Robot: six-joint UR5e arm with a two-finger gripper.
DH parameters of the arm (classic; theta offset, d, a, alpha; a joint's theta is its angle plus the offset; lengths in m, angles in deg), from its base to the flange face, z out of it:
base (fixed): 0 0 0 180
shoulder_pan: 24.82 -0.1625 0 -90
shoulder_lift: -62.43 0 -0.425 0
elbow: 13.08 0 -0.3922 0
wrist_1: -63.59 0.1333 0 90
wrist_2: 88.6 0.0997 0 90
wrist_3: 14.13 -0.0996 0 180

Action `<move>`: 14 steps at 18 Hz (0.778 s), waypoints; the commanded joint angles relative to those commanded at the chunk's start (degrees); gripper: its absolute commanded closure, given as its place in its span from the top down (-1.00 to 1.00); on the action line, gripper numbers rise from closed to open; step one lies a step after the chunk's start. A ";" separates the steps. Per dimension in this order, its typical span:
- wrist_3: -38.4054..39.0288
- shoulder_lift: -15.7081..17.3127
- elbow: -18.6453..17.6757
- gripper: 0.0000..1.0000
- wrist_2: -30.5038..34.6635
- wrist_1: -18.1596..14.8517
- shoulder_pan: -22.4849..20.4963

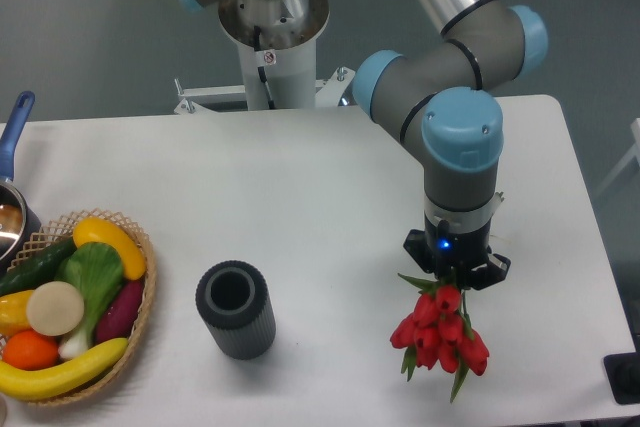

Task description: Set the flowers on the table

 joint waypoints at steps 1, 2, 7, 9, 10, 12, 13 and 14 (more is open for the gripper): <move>0.09 0.00 -0.44 -0.83 0.09 0.17 0.00; 0.09 -0.09 -0.62 -0.83 0.52 0.18 0.00; 0.09 -0.35 -0.44 -0.79 0.79 0.18 0.35; 0.00 -0.62 -0.62 -0.78 0.88 0.18 0.35; 0.00 -0.96 -0.70 -0.77 0.79 0.26 0.44; -0.44 -1.58 -0.71 -0.77 0.70 0.26 0.53; -0.44 -2.02 -0.71 -0.77 0.62 0.35 0.62; -0.18 -2.37 -0.71 -0.74 0.62 0.35 0.88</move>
